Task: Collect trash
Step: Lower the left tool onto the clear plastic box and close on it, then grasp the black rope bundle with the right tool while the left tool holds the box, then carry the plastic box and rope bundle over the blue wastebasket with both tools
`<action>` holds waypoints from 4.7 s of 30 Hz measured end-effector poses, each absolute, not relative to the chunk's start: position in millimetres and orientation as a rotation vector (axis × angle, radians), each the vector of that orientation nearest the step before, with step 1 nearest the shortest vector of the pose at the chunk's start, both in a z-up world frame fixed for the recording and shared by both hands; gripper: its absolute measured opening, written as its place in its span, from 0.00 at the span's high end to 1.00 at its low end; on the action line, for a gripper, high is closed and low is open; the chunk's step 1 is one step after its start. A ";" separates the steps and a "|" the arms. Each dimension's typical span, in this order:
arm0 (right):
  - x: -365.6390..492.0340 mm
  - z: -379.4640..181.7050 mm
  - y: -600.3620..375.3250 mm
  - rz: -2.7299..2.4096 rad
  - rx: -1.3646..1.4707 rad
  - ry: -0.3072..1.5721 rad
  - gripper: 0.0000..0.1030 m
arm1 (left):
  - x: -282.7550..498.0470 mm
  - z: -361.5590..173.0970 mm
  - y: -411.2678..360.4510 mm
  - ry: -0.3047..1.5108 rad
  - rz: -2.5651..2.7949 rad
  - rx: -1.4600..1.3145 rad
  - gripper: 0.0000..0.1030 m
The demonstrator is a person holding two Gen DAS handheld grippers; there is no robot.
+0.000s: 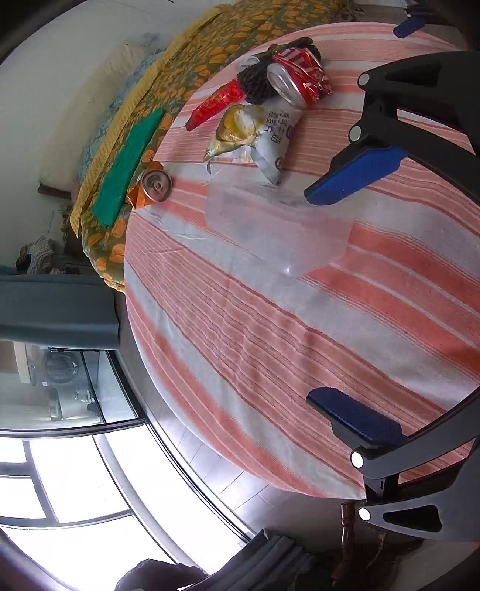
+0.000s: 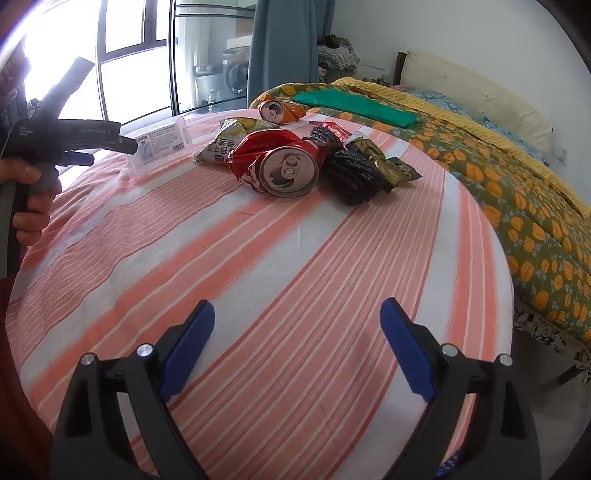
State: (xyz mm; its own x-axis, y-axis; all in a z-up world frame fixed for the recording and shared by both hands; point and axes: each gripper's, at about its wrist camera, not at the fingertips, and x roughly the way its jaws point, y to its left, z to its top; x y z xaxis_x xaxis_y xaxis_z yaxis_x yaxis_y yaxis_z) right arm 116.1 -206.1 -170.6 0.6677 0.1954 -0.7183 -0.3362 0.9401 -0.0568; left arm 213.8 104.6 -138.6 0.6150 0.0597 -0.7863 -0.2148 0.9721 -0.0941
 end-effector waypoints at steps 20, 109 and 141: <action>109.1 -173.0 -207.7 0.292 -0.211 0.793 0.14 | 278.2 -171.7 79.8 0.986 -0.088 0.098 0.05; 129.1 -124.5 -290.8 0.260 0.126 0.923 0.28 | 168.1 -151.8 46.1 0.934 -0.224 -0.035 0.11; 164.8 -135.2 -264.5 0.301 0.049 0.971 0.67 | 199.8 -161.6 34.4 0.924 -0.162 0.021 0.41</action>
